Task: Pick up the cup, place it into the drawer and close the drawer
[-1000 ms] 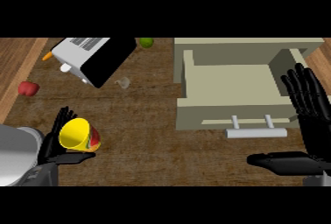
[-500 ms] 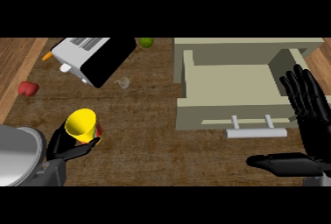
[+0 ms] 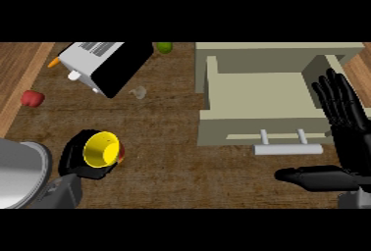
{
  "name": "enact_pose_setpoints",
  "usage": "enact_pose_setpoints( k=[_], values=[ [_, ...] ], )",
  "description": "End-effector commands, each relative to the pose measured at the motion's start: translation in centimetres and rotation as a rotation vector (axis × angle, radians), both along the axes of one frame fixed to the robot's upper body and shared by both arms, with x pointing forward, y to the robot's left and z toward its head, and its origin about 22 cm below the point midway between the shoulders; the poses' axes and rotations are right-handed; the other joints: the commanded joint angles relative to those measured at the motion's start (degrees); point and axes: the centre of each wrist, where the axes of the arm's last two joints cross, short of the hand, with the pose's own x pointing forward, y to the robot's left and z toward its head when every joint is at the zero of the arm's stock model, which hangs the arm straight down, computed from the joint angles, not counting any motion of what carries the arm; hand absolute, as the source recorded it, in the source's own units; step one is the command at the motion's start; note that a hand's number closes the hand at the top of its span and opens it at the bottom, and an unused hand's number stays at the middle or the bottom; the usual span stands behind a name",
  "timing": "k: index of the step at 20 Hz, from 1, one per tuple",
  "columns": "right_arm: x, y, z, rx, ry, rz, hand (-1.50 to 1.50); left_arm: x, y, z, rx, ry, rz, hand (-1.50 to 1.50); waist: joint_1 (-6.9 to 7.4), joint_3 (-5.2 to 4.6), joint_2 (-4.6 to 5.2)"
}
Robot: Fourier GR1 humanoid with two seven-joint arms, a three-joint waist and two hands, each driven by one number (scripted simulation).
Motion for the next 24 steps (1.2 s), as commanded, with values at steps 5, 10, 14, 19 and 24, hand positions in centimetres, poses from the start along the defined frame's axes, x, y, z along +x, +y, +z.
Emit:
enact_pose_setpoints(
  k=[5, 10, 14, 19, 24],
  values=[
    [-1.5, 1.0, -0.5, 0.014, -0.013, 0.007, -1.5, 0.0, -0.4, -0.1, -0.063, -0.218, 0.194, 1.5, -0.42, 0.03, -0.13],
    [-0.5, -0.3, 0.1, 0.009, -0.006, -0.014, -1.5, 2.7, -0.6, 2.0, -0.072, -0.29, 0.148, 1.5, -0.22, 0.06, -0.16],
    [-0.1, -1.3, 0.0, 0.005, -0.007, -0.013, -1.5, 4.7, -2.5, 3.5, -0.083, -0.379, 0.136, 1.5, 0.32, 0.15, -0.33],
    [-1.1, -0.1, -0.1, -0.004, 0.025, -0.021, -1.5, 7.1, -6.5, 6.2, -0.057, -0.401, -0.036, 1.5, 1.36, 0.26, -0.98],
    [-0.5, -1.5, -0.4, 0.0, 0.009, -0.074, -1.5, 10.6, -9.5, 12.6, 0.052, -0.465, -0.057, 1.5, 1.69, 0.3, -0.94]
  ],
)
